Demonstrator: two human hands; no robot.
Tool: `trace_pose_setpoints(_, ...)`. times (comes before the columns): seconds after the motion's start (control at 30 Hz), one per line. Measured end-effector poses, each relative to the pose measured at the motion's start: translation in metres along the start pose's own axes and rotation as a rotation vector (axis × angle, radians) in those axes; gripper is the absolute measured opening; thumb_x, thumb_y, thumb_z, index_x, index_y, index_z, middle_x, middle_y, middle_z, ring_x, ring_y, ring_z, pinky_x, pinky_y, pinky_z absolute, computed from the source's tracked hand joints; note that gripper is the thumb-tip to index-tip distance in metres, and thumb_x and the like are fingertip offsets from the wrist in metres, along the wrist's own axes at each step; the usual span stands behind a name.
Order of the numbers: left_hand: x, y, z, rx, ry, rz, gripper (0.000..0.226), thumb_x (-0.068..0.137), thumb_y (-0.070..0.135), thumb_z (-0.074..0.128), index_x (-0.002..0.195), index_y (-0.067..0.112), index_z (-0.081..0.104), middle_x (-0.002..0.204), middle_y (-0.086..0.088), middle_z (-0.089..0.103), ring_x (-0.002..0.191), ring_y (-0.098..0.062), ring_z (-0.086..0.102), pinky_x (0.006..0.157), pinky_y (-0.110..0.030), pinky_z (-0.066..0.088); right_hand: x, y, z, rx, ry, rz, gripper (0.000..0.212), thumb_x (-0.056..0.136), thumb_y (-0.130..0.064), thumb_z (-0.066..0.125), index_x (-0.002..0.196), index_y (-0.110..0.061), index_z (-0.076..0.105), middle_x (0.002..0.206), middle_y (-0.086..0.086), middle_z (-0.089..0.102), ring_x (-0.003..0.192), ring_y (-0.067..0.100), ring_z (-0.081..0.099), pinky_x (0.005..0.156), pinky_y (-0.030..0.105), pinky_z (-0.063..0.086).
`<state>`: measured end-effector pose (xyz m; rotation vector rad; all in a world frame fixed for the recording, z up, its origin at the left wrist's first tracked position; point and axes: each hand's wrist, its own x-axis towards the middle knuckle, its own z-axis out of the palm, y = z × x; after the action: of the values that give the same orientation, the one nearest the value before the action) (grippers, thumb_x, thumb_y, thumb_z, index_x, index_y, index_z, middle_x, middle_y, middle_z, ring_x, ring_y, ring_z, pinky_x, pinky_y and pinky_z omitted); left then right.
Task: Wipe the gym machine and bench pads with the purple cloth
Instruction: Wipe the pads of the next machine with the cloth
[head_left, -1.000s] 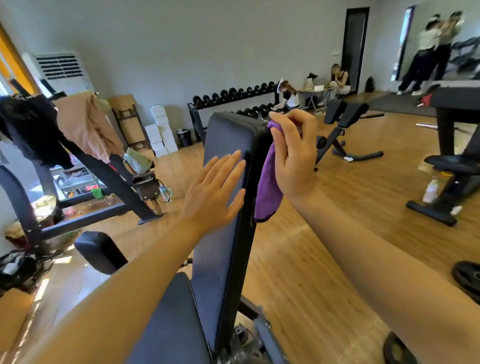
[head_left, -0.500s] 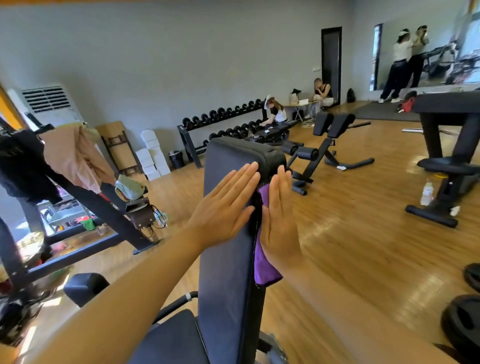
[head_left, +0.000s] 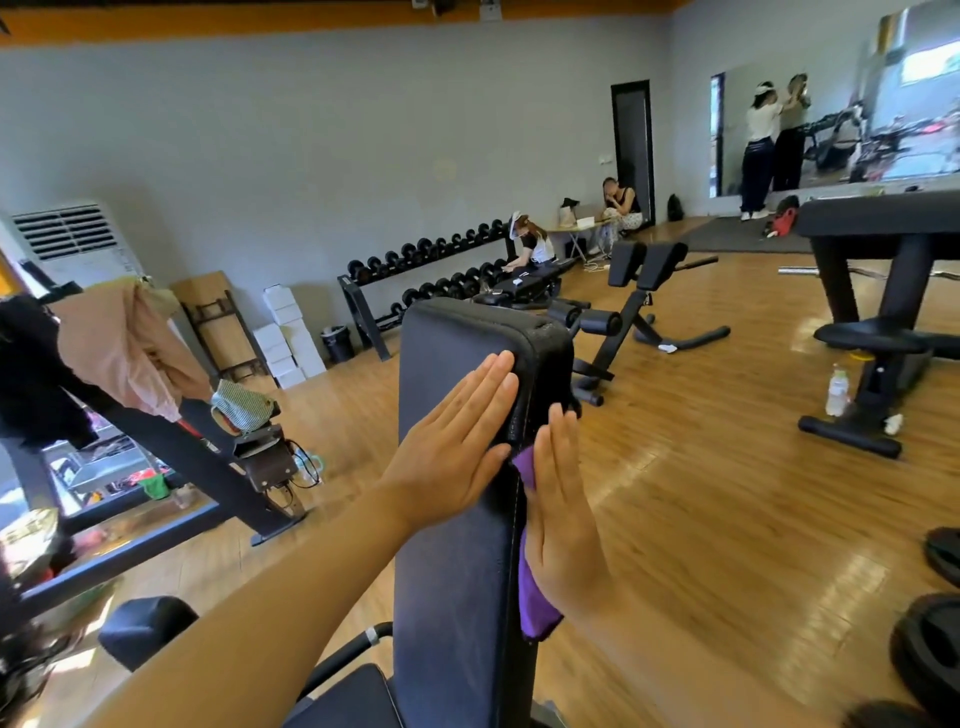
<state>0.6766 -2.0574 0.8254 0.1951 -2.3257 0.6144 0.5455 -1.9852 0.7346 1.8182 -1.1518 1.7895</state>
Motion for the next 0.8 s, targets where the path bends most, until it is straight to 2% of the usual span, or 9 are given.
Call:
trace_pose_setpoints(0.13,-0.001,0.001,0.000,0.008,-0.011,-0.008,0.059,0.111,0.031,0.025,0.159,0.012,-0.002,0.168,-0.001,-0.005,0.154,-0.024,0.009,0.125,-0.038,0.016,0.024,-0.001,-0.005,0.062,0.019,-0.036,0.057,0.108,-0.014,0.028,0.157,-0.015,0.000,0.165,0.001,-0.003,0.151,0.027,0.004,0.123,0.044,0.015)
trace_pose_setpoints(0.27,0.001,0.001,0.000,0.006,-0.012,-0.019,0.059,0.110,0.033,0.023,0.159,0.014,-0.003,0.168,0.001,-0.007,0.154,-0.022,0.006,0.125,-0.037,0.014,0.081,-0.007,-0.009,0.129,0.150,0.110,0.050,0.106,-0.009,0.030,0.151,0.006,0.013,0.161,0.016,0.010,0.151,0.033,0.007,0.123,0.040,0.013)
trace_pose_setpoints(0.33,0.000,0.002,0.000,0.005,-0.008,-0.015,0.059,0.110,0.033,0.024,0.159,0.013,-0.003,0.168,0.000,-0.007,0.154,-0.022,0.007,0.125,-0.037,0.015,0.064,-0.009,-0.005,0.119,0.150,0.106,0.052,0.108,-0.013,0.027,0.154,-0.003,0.007,0.163,0.010,0.006,0.151,0.031,0.006,0.123,0.042,0.013)
trace_pose_setpoints(0.43,0.001,0.002,0.000,0.013,-0.007,-0.009,0.059,0.111,0.031,0.024,0.159,0.012,-0.002,0.168,-0.001,-0.006,0.154,-0.024,0.008,0.125,-0.039,0.016,-0.006,-0.006,0.004,0.002,0.013,0.013,0.055,0.109,-0.020,0.024,0.158,-0.018,-0.002,0.166,0.000,-0.003,0.152,0.027,0.004,0.121,0.046,0.018)
trace_pose_setpoints(0.5,0.001,0.004,-0.002,0.023,-0.015,-0.011,0.058,0.111,0.029,0.026,0.159,0.011,-0.001,0.168,-0.002,-0.004,0.154,-0.025,0.008,0.125,-0.038,0.016,-0.039,-0.004,0.006,-0.019,-0.040,-0.024,0.056,0.109,-0.021,0.025,0.158,-0.018,-0.002,0.166,-0.001,-0.003,0.152,0.024,0.003,0.122,0.038,0.016)
trace_pose_setpoints(0.57,0.002,0.005,-0.006,0.033,-0.031,-0.024,0.057,0.110,0.027,0.029,0.158,0.006,0.005,0.167,-0.007,0.002,0.154,-0.027,0.011,0.124,-0.039,0.018,-0.032,-0.003,0.002,-0.013,-0.050,-0.032,0.057,0.109,-0.019,0.025,0.158,-0.018,-0.002,0.166,-0.001,-0.004,0.152,0.022,0.002,0.122,0.035,0.013)
trace_pose_setpoints(0.67,0.004,0.008,-0.015,0.059,-0.079,-0.024,0.055,0.109,0.027,0.036,0.153,0.000,0.016,0.161,-0.017,0.018,0.152,-0.030,0.018,0.123,-0.043,0.023,0.024,-0.005,-0.005,0.065,0.027,0.015,0.057,0.107,-0.015,0.025,0.157,-0.016,-0.003,0.165,-0.003,-0.007,0.152,0.023,0.000,0.123,0.039,0.009)
trace_pose_setpoints(0.73,0.006,0.007,-0.023,0.105,-0.123,-0.018,0.057,0.108,0.031,0.039,0.152,0.000,0.020,0.160,-0.018,0.021,0.152,-0.029,0.019,0.123,-0.042,0.022,0.057,-0.004,-0.006,0.127,0.101,0.101,0.053,0.109,-0.019,0.022,0.156,-0.012,-0.001,0.164,-0.005,-0.005,0.152,0.023,-0.001,0.124,0.038,0.008)
trace_pose_setpoints(0.8,0.007,0.004,-0.030,0.144,-0.162,0.000,0.058,0.108,0.033,0.041,0.152,-0.001,0.024,0.160,-0.017,0.022,0.152,-0.028,0.020,0.124,-0.041,0.020,0.055,-0.007,-0.004,0.124,0.119,0.129,0.053,0.109,-0.024,0.022,0.157,-0.017,-0.001,0.164,-0.010,-0.005,0.152,0.018,0.001,0.123,0.033,0.007)
